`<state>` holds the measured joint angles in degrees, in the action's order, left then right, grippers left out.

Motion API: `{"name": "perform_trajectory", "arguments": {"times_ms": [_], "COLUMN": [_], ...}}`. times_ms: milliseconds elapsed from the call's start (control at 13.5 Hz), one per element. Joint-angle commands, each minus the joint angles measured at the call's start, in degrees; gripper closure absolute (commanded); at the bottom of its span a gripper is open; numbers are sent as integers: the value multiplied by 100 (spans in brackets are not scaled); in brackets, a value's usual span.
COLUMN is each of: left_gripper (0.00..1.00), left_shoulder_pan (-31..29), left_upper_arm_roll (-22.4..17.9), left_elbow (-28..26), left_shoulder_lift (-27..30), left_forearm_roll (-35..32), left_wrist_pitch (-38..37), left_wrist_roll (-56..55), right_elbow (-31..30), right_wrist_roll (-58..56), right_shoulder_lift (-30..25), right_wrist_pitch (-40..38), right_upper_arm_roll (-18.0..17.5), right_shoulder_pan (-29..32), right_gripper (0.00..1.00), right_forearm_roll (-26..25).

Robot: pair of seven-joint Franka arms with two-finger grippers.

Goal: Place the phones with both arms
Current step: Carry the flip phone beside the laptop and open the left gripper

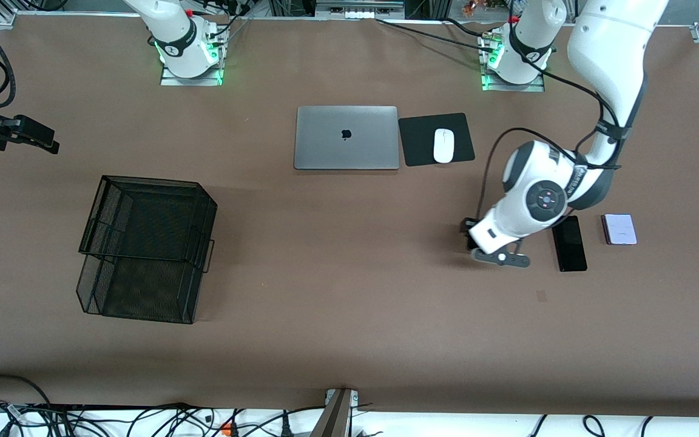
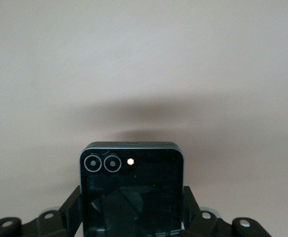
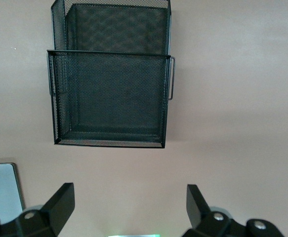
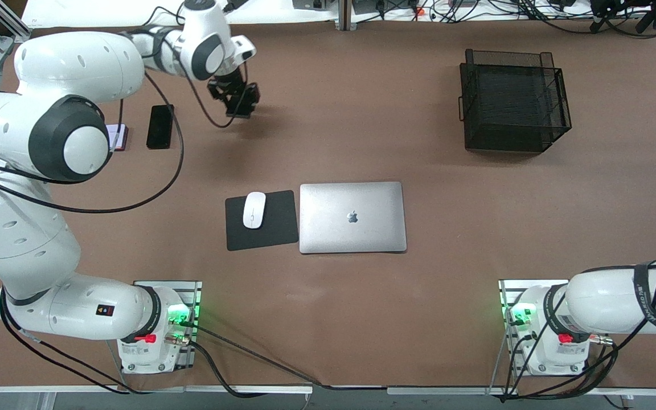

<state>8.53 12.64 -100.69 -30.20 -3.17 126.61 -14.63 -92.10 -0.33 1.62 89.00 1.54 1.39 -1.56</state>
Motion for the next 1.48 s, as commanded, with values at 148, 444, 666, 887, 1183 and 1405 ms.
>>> {"name": "perform_trajectory", "arguments": {"times_ms": [148, 444, 666, 887, 1183, 1405], "left_gripper": [99, 99, 1, 0, 0, 0], "left_shoulder_pan": [1570, 2345, 2593, 2523, 2426, 2058], "left_upper_arm_roll": [-16, -68, -86, -199, -1007, -1543], "left_elbow": [1444, 1992, 1975, 1913, 1948, 1975], "left_shoulder_lift": [-958, -2041, -2175, -1825, -735, -208], "left_forearm_roll": [176, 185, 106, 97, 88, 88], "left_wrist_pitch": [-198, 1256, 1815, 1274, -1185, -2304], "left_wrist_roll": [-1459, -2604, -2879, -2879, -2799, -2197], "right_elbow": [-19, -19, -19, -19, -19, -19], "right_wrist_roll": [-37, -37, -37, -37, -37, -11], "right_shoulder_lift": [-65, -65, -65, -56, -13, 5], "right_wrist_pitch": [13, 13, 13, 30, 56, 197], "right_upper_arm_roll": [-22, -31, -22, -31, -40, -93], "right_shoulder_pan": [54, 63, 63, 63, 54, -269], "right_gripper": [0, 0, 0, 0, 0, 0], "right_forearm_roll": [121, 121, 121, 121, 129, 164]}}
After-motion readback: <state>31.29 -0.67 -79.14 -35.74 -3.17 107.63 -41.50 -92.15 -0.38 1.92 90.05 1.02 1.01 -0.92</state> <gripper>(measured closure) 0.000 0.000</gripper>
